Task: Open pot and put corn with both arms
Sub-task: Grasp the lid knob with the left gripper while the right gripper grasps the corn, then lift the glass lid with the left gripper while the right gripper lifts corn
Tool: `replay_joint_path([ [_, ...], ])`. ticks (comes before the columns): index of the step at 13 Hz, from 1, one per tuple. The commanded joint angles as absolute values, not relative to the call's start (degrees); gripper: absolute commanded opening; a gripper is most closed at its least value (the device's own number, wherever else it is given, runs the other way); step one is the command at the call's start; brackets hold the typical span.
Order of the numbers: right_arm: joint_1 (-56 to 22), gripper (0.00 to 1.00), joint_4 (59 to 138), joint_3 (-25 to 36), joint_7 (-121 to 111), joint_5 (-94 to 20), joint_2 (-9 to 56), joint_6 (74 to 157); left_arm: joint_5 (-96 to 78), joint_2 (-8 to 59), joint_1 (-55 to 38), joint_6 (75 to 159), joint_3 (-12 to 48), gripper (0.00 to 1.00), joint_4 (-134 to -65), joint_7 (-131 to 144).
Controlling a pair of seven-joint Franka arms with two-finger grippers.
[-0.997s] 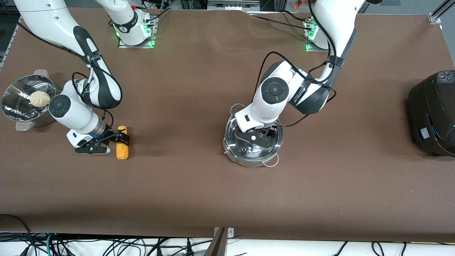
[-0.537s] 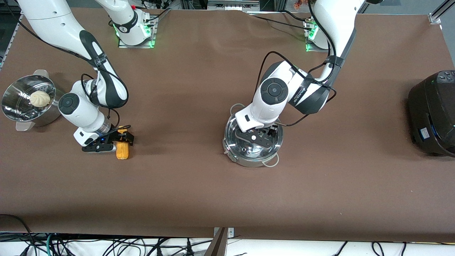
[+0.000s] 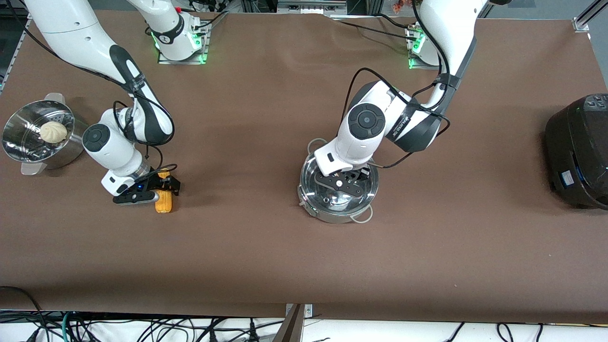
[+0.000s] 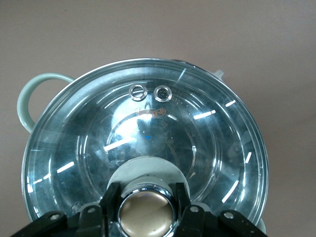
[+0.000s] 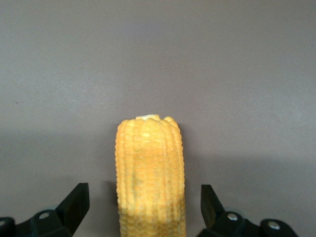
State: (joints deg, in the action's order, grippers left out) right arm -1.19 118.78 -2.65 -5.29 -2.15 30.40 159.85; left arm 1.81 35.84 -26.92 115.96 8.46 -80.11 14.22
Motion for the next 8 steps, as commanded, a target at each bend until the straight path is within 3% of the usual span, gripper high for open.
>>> replay_joint_path([
  [1, -0.7, 0.99, 119.5, -2.9, -6.9, -2.8, 30.7, 162.0, 3.1, 34.2, -27.0, 112.0, 8.4, 0.18, -78.9, 14.6],
  [2, -0.6, 0.93, 119.5, -2.9, -6.9, -2.8, 30.8, 162.2, 3.1, 33.7, -27.0, 110.9, 8.3, 0.17, -78.7, 14.8],
  [6, -0.7, 0.35, 119.5, -2.9, -6.9, -2.8, 30.9, 162.1, 2.5, 27.6, -25.7, 102.7, 8.4, 0.17, -78.2, 14.9],
  [8, -0.7, 0.20, 119.5, -2.9, -6.9, -2.8, 30.8, 162.0, 2.1, 24.0, -24.4, 99.5, 8.4, 0.17, -78.2, 14.9],
])
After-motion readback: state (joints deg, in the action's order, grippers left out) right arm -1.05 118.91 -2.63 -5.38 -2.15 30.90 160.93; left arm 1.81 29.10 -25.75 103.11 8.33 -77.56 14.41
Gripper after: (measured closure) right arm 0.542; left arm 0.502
